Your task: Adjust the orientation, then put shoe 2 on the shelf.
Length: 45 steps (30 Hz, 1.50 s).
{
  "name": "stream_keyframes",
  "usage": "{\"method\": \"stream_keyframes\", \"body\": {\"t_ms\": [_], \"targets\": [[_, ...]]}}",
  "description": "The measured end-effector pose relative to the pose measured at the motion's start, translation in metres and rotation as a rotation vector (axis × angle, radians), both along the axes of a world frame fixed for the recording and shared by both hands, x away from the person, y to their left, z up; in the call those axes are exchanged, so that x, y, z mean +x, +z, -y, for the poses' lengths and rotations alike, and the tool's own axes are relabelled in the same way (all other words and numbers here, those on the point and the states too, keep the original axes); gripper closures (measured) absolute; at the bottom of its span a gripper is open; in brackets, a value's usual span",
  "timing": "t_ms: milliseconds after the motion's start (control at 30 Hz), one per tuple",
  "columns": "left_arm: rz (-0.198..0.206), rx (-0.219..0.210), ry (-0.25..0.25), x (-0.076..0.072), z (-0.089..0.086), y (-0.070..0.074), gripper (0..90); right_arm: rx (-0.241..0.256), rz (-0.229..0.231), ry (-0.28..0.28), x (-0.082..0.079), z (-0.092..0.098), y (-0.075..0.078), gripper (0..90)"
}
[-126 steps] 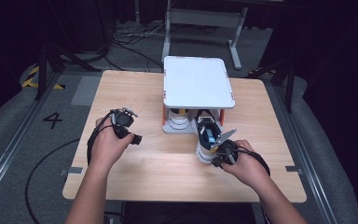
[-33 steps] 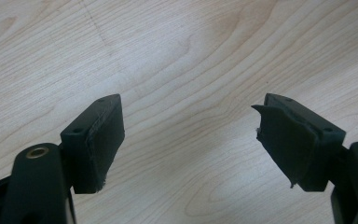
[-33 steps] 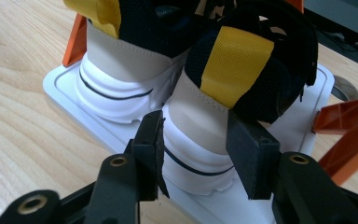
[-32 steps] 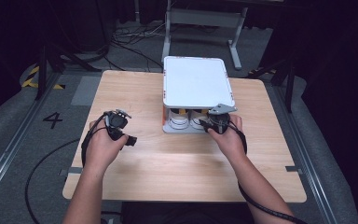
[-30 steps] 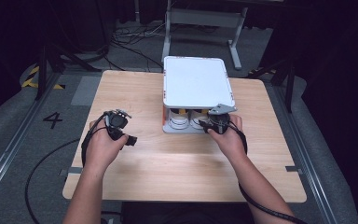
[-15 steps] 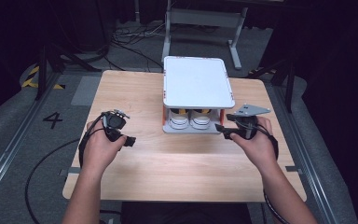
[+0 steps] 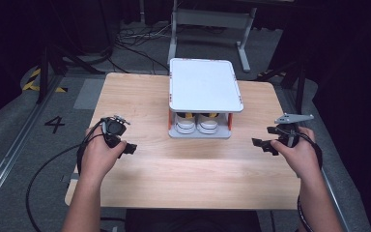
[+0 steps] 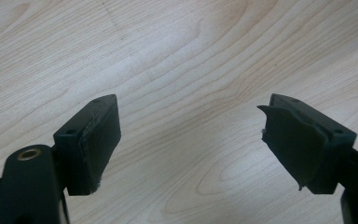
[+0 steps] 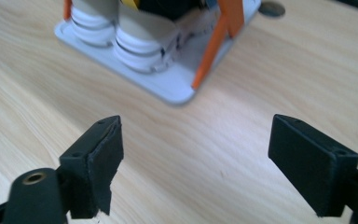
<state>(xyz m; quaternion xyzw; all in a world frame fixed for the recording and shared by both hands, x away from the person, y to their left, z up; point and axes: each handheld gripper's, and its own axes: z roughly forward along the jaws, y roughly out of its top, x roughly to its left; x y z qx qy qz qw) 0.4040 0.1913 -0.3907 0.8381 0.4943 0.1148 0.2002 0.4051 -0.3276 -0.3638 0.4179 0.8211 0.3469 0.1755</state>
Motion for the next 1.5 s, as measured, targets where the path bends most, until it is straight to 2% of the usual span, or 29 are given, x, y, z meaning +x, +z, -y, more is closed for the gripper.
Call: {"method": "stream_keyframes", "body": {"t_ms": [33, 100, 200, 367, 500, 567, 633, 733, 833, 933, 967, 1000, 1067, 1233, 1333, 1400, 1433, 1500], "targets": [[0.002, 0.008, -0.003, 0.001, -0.001, -0.001, 19.2, 0.000, 0.000, 0.000, 0.000, 0.000, 0.000, 18.2], [-0.006, 0.002, 0.002, 0.002, -0.001, -0.002, 19.1, -0.016, -0.029, -0.001, 0.001, 0.013, -0.006, 17.5], [-0.011, 0.009, -0.009, 0.003, -0.002, -0.005, 19.1, -0.033, -0.045, -0.018, 0.002, 0.029, -0.015, 17.4], [-0.011, 0.003, -0.010, 0.004, 0.000, -0.005, 19.1, -0.040, -0.089, -0.056, 0.006, 0.049, -0.034, 18.3], [-0.018, 0.009, 0.000, 0.008, -0.001, -0.008, 19.1, -0.026, -0.136, -0.078, 0.009, 0.061, -0.051, 17.8], [-0.023, 0.007, 0.005, 0.009, -0.002, -0.010, 19.1, -0.038, -0.123, -0.085, 0.012, 0.066, -0.058, 17.7], [-0.018, 0.008, 0.006, 0.011, -0.003, -0.014, 19.0, -0.024, -0.136, -0.090, 0.014, 0.071, -0.066, 17.7], [-0.035, 0.035, 0.022, 0.013, -0.006, -0.021, 19.1, -0.022, -0.123, -0.093, 0.018, 0.077, -0.076, 18.0], [-0.024, 0.055, 0.023, 0.016, -0.009, -0.028, 18.9, -0.010, -0.092, -0.083, 0.023, 0.080, -0.086, 18.2], [0.003, 0.038, 0.027, 0.020, -0.010, -0.035, 18.8, 0.009, -0.074, -0.062, 0.028, 0.080, -0.096, 18.4], [0.023, 0.022, 0.040, 0.022, -0.012, -0.038, 18.8, 0.018, -0.069, -0.059, 0.030, 0.079, -0.100, 18.4], [0.030, 0.026, 0.053, 0.023, -0.013, -0.041, 18.7, 0.023, -0.057, -0.052, 0.032, 0.078, -0.103, 18.4], [0.030, 0.043, 0.063, 0.025, -0.016, -0.046, 18.8, 0.022, -0.047, -0.042, 0.034, 0.076, -0.108, 18.2], [0.036, 0.024, 0.082, 0.027, -0.020, -0.052, 18.8, 0.030, -0.021, -0.030, 0.040, 0.072, -0.117, 16.7], [0.054, 0.008, 0.081, 0.028, -0.020, -0.054, 18.9, 0.035, -0.006, -0.043, 0.044, 0.070, -0.121, 16.5], [0.101, -0.027, 0.090, 0.029, -0.022, -0.057, 18.8, 0.023, 0.012, -0.063, 0.047, 0.068, -0.123, 15.6], [0.119, -0.029, 0.095, 0.029, -0.023, -0.058, 18.8, 0.025, 0.017, -0.072, 0.048, 0.067, -0.123, 15.5], [0.128, -0.019, 0.096, 0.030, -0.025, -0.061, 18.9, 0.024, 0.018, -0.093, 0.050, 0.065, -0.124, 14.7]]}}
